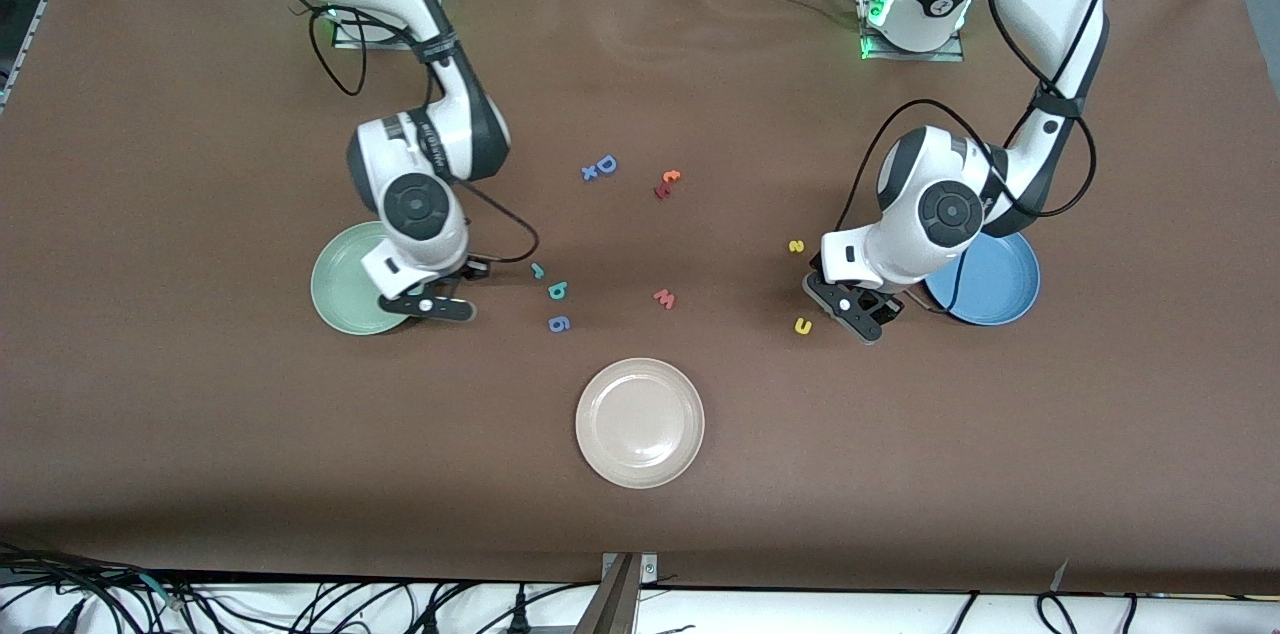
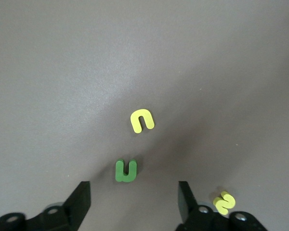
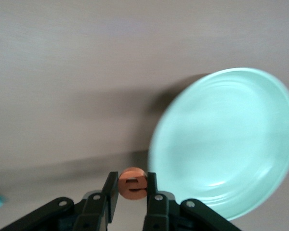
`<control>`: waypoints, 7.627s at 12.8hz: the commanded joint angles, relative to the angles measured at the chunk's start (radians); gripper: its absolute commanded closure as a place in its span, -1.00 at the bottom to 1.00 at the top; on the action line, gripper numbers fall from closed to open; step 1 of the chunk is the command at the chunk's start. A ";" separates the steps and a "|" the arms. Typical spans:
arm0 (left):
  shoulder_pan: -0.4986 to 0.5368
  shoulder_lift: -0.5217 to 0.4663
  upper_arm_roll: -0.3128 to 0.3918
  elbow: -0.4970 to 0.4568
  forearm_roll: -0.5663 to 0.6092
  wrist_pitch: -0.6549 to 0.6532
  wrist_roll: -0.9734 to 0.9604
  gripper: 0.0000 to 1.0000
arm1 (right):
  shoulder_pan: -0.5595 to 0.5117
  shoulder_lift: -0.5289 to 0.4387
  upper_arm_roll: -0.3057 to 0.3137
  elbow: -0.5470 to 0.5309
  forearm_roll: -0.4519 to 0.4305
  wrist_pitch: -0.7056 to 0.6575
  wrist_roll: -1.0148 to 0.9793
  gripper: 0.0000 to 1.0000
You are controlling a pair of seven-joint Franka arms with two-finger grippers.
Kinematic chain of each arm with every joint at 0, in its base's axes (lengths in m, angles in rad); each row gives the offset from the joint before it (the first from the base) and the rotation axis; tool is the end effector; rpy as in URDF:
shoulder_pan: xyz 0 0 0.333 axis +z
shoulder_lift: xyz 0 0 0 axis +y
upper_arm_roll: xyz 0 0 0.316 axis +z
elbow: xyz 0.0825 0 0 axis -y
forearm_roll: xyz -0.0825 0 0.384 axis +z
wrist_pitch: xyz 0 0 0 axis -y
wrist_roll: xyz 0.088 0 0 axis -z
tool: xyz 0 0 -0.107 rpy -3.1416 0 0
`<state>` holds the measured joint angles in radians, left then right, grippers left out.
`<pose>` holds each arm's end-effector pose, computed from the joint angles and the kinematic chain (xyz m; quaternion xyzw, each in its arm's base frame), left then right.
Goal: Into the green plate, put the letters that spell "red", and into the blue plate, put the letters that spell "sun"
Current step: 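Release the e onto the green plate while the left gripper grasps the u, then grasp the r with the right gripper while the left gripper carries the u, then drop the r on the green plate while the left gripper releases the u, then grasp the a with the right gripper while the left gripper reaches the 2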
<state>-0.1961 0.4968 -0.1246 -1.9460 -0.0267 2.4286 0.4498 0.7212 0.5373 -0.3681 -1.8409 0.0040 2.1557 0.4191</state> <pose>0.5894 -0.1929 0.2245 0.9324 -0.3593 -0.0030 0.0386 0.5805 0.2272 0.2383 0.9911 -0.0190 -0.0516 0.1211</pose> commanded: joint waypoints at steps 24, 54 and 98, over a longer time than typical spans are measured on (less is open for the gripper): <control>-0.124 0.114 0.100 -0.008 0.182 0.147 -0.207 -0.04 | -0.029 0.046 0.276 0.005 0.007 0.197 0.184 0.00; 0.238 -0.142 0.131 -0.175 0.085 -0.083 -0.192 0.55 | -0.147 0.002 -0.066 -0.052 0.024 -0.105 -0.464 1.00; -0.192 -0.097 0.037 -0.289 0.102 0.214 0.380 -0.64 | 0.205 0.166 -0.090 0.186 0.410 0.008 0.379 0.78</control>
<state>-0.3705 0.3884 -0.0941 -2.2251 0.0575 2.6005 0.8133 0.9194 0.7549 -0.3990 -1.6513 0.4120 2.2697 0.8968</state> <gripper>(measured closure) 0.176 0.744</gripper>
